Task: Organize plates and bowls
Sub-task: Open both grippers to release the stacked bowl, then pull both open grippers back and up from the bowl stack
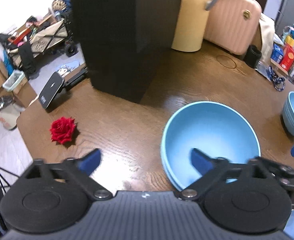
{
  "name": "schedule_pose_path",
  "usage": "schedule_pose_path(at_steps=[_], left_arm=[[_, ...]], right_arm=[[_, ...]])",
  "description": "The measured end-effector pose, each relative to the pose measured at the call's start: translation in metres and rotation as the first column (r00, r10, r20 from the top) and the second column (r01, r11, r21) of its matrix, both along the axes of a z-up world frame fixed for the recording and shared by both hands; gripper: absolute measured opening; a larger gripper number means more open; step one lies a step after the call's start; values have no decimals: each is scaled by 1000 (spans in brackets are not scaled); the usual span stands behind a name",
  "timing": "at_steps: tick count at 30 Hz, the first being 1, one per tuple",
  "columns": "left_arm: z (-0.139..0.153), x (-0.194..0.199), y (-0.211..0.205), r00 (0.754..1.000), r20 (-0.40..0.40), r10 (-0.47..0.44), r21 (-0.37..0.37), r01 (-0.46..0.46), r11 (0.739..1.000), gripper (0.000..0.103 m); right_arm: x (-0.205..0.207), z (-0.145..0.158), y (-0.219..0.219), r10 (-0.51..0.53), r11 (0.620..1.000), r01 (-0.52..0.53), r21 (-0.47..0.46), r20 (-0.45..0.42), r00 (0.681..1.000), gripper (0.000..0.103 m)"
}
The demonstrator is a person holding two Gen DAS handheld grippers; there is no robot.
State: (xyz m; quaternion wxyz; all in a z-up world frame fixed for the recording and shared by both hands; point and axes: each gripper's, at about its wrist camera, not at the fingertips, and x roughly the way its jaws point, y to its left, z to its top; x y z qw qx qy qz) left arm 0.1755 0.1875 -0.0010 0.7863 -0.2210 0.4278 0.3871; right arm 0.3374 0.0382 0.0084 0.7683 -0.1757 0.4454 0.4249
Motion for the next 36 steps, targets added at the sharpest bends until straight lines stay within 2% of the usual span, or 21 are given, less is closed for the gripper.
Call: schedule_pose_path(at_steps=[5, 10, 14, 24, 36], left_arm=[[7, -14, 3, 1000, 10, 13, -70, -12, 997, 103], [14, -27, -3, 1000, 21, 4, -92, -2, 996, 103], [17, -38, -6, 1000, 28, 3, -116, 0, 993, 103], [19, -33, -14, 998, 35, -49, -129, 53, 990, 103], [19, -16, -19, 987, 30, -159, -127, 162, 979, 103]], right_arm=[[0, 10, -20, -60, 998, 59, -12, -37, 998, 103], [0, 19, -42, -126, 992, 124, -28, -73, 989, 103], [-2, 26, -58, -164, 986, 162, -34, -68, 984, 103], [6, 33, -89, -280, 960, 278, -43, -47, 959, 103], [7, 31, -122, -415, 910, 412, -53, -56, 908, 103]])
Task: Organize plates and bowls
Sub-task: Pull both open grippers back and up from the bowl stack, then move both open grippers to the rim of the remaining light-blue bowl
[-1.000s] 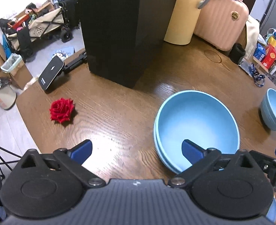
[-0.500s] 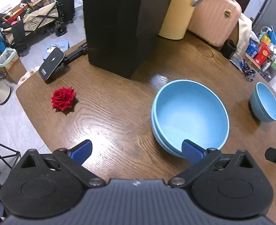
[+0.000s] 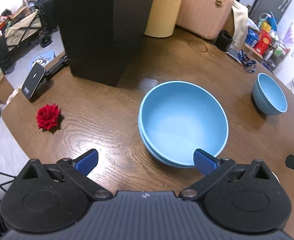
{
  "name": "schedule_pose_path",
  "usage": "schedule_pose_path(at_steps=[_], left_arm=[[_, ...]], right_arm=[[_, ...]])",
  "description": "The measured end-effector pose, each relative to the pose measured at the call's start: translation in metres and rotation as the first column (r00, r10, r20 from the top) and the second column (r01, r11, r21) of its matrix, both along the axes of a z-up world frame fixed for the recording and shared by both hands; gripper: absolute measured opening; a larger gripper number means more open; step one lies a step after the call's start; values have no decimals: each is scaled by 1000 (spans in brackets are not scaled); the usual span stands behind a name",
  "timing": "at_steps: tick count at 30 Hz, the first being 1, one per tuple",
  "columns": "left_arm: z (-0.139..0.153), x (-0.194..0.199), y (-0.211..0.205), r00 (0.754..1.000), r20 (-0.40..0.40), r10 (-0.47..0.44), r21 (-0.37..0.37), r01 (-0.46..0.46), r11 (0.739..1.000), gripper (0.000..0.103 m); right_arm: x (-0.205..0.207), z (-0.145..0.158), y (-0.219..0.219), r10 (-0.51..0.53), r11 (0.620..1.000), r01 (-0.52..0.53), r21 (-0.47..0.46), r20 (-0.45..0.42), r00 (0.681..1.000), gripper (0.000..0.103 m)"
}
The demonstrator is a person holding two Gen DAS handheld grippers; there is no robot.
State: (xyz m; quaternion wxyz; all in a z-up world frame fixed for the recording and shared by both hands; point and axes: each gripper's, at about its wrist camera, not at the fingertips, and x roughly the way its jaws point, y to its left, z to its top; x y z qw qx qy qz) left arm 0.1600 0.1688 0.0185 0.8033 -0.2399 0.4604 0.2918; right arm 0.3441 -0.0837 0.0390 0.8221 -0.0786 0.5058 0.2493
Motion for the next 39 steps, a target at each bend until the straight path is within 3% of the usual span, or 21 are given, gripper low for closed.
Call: schedule_pose_path(at_steps=[10, 21, 39], left_arm=[[3, 12, 1, 994, 14, -110, 8, 110, 994, 103], [12, 28, -6, 971, 50, -232, 11, 232, 973, 103], [55, 80, -31, 934, 120, -336, 46, 333, 942, 103]], right_arm=[[-18, 2, -18, -120, 993, 120, -1, 13, 993, 103], [-40, 8, -38, -236, 972, 236, -17, 35, 971, 103], [-9, 42, -58, -324, 944, 328, -33, 84, 942, 103]])
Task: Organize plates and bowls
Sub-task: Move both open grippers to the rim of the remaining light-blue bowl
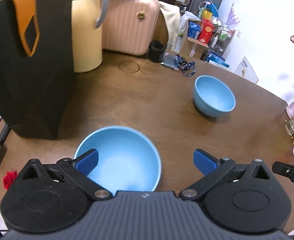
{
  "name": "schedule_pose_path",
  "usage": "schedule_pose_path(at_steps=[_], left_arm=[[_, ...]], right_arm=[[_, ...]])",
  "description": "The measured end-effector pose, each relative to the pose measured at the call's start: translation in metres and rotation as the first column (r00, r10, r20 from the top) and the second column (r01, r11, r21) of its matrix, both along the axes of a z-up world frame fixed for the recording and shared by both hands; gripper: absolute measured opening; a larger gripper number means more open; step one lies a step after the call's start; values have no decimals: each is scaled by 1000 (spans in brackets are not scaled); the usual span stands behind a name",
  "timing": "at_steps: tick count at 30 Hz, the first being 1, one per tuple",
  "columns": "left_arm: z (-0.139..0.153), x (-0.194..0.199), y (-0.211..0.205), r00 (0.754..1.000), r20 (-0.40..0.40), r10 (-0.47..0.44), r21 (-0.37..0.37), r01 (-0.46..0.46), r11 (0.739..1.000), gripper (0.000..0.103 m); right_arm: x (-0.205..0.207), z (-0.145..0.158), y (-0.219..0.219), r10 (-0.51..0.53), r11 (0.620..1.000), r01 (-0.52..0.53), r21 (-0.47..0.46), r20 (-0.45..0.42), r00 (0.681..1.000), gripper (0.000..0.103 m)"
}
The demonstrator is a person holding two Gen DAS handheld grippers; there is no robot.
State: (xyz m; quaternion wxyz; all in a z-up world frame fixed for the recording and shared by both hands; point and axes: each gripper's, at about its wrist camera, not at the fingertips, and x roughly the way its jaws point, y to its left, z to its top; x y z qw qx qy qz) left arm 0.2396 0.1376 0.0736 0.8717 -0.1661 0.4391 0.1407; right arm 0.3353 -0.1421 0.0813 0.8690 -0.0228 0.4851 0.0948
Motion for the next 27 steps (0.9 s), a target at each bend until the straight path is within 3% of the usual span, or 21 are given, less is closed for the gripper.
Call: schedule_pose_path(at_steps=[10, 27], left_arm=[[20, 41, -17, 1000, 12, -5, 9, 5, 1000, 103], [20, 113, -33, 997, -30, 68, -21, -69, 997, 103]], right_arm=[[41, 26, 3, 44, 999, -44, 2, 55, 997, 102], [131, 29, 20, 157, 988, -157, -8, 45, 987, 98]])
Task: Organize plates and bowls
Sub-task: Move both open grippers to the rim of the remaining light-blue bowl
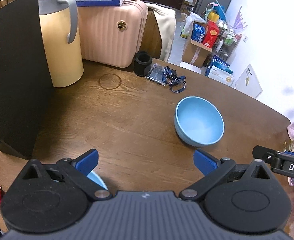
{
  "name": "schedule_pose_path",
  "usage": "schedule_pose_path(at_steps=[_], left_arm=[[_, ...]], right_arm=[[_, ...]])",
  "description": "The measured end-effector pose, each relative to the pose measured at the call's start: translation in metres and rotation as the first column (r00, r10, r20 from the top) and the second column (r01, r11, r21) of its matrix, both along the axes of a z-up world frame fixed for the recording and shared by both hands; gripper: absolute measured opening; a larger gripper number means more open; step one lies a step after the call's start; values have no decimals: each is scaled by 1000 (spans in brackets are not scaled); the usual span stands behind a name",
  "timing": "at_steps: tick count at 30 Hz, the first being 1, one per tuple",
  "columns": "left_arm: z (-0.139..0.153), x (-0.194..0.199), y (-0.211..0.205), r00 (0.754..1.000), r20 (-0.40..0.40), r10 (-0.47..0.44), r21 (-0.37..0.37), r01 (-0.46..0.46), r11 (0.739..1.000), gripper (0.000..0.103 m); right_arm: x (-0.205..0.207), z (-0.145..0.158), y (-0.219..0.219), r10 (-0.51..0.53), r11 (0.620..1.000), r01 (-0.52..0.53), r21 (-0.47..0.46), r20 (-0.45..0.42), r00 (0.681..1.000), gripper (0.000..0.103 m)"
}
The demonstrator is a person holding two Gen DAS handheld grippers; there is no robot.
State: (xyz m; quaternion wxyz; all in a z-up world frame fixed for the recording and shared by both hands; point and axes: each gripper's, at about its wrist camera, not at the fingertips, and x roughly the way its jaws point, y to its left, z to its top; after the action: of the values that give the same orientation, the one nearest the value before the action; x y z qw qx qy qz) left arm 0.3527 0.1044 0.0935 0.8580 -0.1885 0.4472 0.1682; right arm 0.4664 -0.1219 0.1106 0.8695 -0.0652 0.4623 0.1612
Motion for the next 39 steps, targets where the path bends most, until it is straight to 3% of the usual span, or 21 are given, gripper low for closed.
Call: schedule_pose_path(at_steps=[14, 26, 39], left_arm=[[-8, 66, -6, 997, -47, 69, -15, -70, 997, 103], [-35, 118, -2, 985, -121, 126, -35, -131, 991, 103], [-69, 163, 0, 971, -187, 150, -15, -156, 988, 103]], right_arm=[[79, -13, 7, 26, 1000, -26, 1, -53, 998, 98], [133, -37, 19, 30, 999, -32, -25, -80, 996, 97], [174, -82, 28, 68, 994, -81, -79, -161, 985, 76]])
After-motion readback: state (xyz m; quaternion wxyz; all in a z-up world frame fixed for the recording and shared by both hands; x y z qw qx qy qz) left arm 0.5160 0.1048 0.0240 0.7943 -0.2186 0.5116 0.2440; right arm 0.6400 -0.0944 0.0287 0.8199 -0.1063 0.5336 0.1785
